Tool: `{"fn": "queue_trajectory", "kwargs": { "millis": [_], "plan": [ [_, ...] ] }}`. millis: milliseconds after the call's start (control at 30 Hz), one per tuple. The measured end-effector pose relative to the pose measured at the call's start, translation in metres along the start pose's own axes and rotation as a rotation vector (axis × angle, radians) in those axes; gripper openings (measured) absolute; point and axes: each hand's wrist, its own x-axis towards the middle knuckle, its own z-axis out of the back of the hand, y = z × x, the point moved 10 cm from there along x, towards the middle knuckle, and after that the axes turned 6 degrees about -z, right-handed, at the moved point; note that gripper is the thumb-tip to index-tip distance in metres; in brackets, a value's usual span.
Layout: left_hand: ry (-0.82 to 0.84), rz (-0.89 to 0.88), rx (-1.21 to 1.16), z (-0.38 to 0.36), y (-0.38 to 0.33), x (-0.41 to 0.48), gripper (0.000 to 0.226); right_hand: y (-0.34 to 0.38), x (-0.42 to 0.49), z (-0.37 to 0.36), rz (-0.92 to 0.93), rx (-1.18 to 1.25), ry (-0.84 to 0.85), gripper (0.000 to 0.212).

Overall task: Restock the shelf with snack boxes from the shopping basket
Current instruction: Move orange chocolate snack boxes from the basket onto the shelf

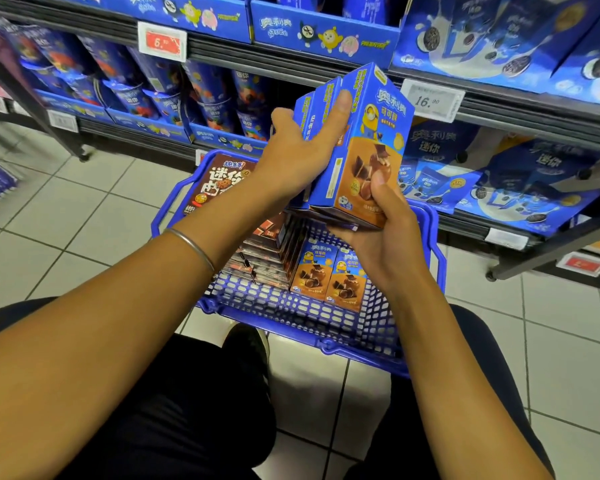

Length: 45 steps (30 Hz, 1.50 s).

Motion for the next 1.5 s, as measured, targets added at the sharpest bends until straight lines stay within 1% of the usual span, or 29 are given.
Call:
{"fn": "queue_trajectory", "kwargs": {
  "millis": [67,167,200,233,300,333,400,433,467,500,533,567,600,633,667,700,733,800,867,967,1000,1067,1133,1200,1267,1333,1433,1467,1500],
  "plan": [
    [0.057,0.035,0.020,-0.006,-0.001,-0.003,0.106,-0.001,0.002,0.001,0.003,0.012,-0.012,0.046],
    [0.128,0.126,0.025,-0.012,0.001,-0.007,0.151,0.000,0.003,-0.003,0.015,-0.003,0.013,0.044],
    [0.141,0.141,-0.002,-0.012,0.002,-0.008,0.159,0.000,0.003,-0.004,0.018,-0.010,0.018,0.044],
    [0.145,0.142,-0.037,-0.011,0.002,-0.008,0.157,-0.001,0.004,-0.004,0.016,-0.019,0.022,0.043],
    [0.123,0.128,-0.063,-0.006,0.000,-0.005,0.133,-0.003,0.007,-0.002,0.014,-0.045,0.020,0.041],
    [0.105,0.129,-0.055,-0.004,0.000,-0.005,0.133,-0.004,0.010,-0.002,0.021,-0.050,0.033,0.041],
    [0.082,0.147,-0.027,-0.002,0.002,-0.004,0.152,-0.008,0.016,0.002,0.041,-0.016,0.070,0.047],
    [0.077,0.148,-0.018,-0.001,0.003,-0.003,0.158,-0.013,0.022,0.010,0.044,0.004,0.055,0.050],
    [0.080,0.150,-0.021,-0.001,0.004,-0.004,0.158,-0.021,0.029,0.023,0.034,0.016,0.007,0.051],
    [0.086,0.154,-0.033,-0.001,0.005,-0.004,0.157,-0.034,0.037,0.043,0.004,-0.040,-0.112,0.050],
    [0.090,0.154,-0.044,0.000,0.007,-0.004,0.156,-0.049,0.047,0.068,-0.047,-0.175,-0.268,0.046],
    [0.091,0.153,-0.050,0.001,0.007,-0.004,0.156,-0.068,0.056,0.094,-0.128,-0.367,-0.408,0.042],
    [0.091,0.157,-0.054,0.002,0.009,-0.004,0.155,-0.090,0.062,0.117,-0.244,-0.554,-0.491,0.038],
    [0.093,0.162,-0.059,0.002,0.010,-0.005,0.155,-0.114,0.065,0.133,-0.382,-0.697,-0.508,0.043],
    [0.095,0.166,-0.065,0.002,0.012,-0.005,0.153,-0.138,0.065,0.145,-0.514,-0.792,-0.494,0.053],
    [0.097,0.173,-0.072,0.002,0.013,-0.006,0.151,-0.155,0.064,0.154,-0.601,-0.846,-0.477,0.054],
    [0.101,0.179,-0.076,0.002,0.014,-0.007,0.150,-0.168,0.064,0.164,-0.643,-0.879,-0.482,0.047],
    [0.106,0.183,-0.082,0.003,0.016,-0.008,0.147,-0.185,0.063,0.179,-0.712,-0.859,-0.524,0.045],
    [0.112,0.177,-0.092,0.004,0.015,-0.009,0.138,-0.198,0.060,0.183,-0.765,-0.801,-0.510,0.045],
    [0.123,0.167,-0.119,0.005,0.014,-0.011,0.111,-0.202,0.060,0.185,-0.764,-0.770,-0.499,0.057],
    [0.123,0.165,-0.122,0.006,0.014,-0.012,0.104,-0.201,0.062,0.186,-0.748,-0.772,-0.513,0.057],
    [0.121,0.167,-0.122,0.007,0.014,-0.012,0.100,-0.198,0.064,0.189,-0.729,-0.769,-0.544,0.053],
    [0.119,0.166,-0.121,0.008,0.015,-0.011,0.099,-0.199,0.067,0.185,-0.729,-0.796,-0.538,0.051],
    [0.122,0.170,-0.132,0.008,0.016,-0.010,0.099,-0.197,0.066,0.184,-0.752,-0.927,-0.560,0.064],
    [0.115,0.169,-0.131,0.008,0.016,-0.008,0.102,-0.189,0.060,0.188,-0.757,-1.010,-0.658,0.077],
    [0.112,0.168,-0.133,0.007,0.016,-0.006,0.108,-0.188,0.060,0.192,-0.714,-0.932,-0.721,0.078],
    [0.119,0.168,-0.131,0.003,0.013,-0.005,0.120,-0.196,0.060,0.195,-0.659,-0.723,-0.746,0.061],
    [0.115,0.170,-0.121,0.003,0.013,-0.006,0.119,-0.204,0.058,0.195,-0.645,-0.589,-0.755,0.057],
    [0.112,0.166,-0.117,0.002,0.012,-0.006,0.111,-0.211,0.056,0.193,-0.633,-0.449,-0.754,0.049]
  ]
}}
